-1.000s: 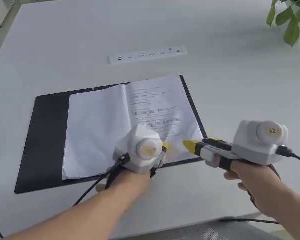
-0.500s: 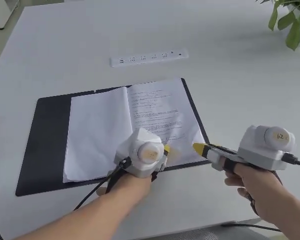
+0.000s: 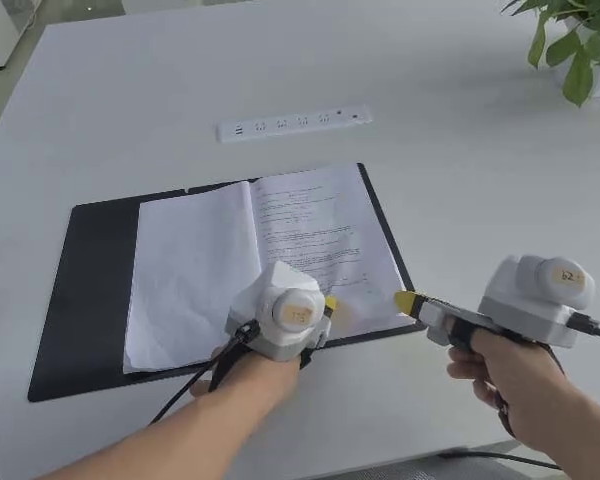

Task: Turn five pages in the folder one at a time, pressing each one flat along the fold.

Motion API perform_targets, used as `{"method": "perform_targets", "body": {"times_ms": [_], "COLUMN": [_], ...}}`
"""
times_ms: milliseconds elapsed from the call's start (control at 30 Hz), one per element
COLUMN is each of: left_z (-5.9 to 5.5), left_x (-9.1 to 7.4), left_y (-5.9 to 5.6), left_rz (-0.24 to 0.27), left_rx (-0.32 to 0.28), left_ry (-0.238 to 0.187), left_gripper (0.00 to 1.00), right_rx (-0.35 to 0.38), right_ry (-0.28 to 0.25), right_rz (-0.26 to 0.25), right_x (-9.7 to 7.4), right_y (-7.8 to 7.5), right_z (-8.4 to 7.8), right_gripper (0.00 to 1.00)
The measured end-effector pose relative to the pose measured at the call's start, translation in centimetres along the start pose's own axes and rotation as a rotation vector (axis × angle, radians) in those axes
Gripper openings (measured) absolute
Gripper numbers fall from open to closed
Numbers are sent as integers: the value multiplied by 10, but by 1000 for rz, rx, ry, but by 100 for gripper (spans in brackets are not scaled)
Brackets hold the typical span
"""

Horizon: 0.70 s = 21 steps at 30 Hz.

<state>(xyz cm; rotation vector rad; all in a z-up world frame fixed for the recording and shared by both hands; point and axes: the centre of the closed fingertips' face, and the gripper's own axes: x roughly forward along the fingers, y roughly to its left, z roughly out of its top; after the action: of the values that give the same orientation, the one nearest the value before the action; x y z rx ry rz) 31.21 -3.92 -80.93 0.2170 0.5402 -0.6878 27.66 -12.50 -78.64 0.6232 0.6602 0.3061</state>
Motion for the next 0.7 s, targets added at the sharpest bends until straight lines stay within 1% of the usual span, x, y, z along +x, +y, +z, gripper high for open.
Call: {"method": "perform_targets", "body": {"times_ms": [100,167,200,267,300,367,400,467,500,533,567,633,667,700], "left_z": [1,2,2,0,-2,-3,-3,2,5,7,11,16,18,20], "left_x": [-1,-3,-6,-12,-17,-26,-28,-40,-47,-52,-60,-72,-76,-83], "left_y": [0,-2,-2,0,2,6,7,12,15,17,20,25,27,31], "left_rz": [0,-27,-37,-31,-33,-24,-24,-25,-24,-24,-24,-18,-15,-8], "left_rx": [-30,-63,-78,-89,-107,-105,-104,-103,-100,-99,-98,-97,-95,-95], "left_ry": [-2,5,17,27,38,44,43,17,9,4,-9,-24,-32,-40], "left_gripper": [12,15,16,17,17,18,19,20,20,21,22,23,23,23], "right_rx": [-1,6,6,9,6,4,-1,-11,-14,-20,-27,-43,-47,-58], "right_ry": [-9,-15,-19,-25,-32,-37,-44,-48,-54,-55,-55,-57,-55,-53], "right_rz": [7,15,23,35,47,64,82,111,136,147,165,205,214,230], "right_x": [-1,-2,-3,-6,-7,-8,-9,-11,-12,-13,-13,-13,-13,-11], "right_y": [3,6,10,15,20,27,34,46,56,62,72,84,89,97], "right_z": [3,5,7,9,11,13,15,18,20,21,20,20,19,18], "right_gripper": [0,0,0,0,0,0,0,0,0,0,0,0,0,0]}}
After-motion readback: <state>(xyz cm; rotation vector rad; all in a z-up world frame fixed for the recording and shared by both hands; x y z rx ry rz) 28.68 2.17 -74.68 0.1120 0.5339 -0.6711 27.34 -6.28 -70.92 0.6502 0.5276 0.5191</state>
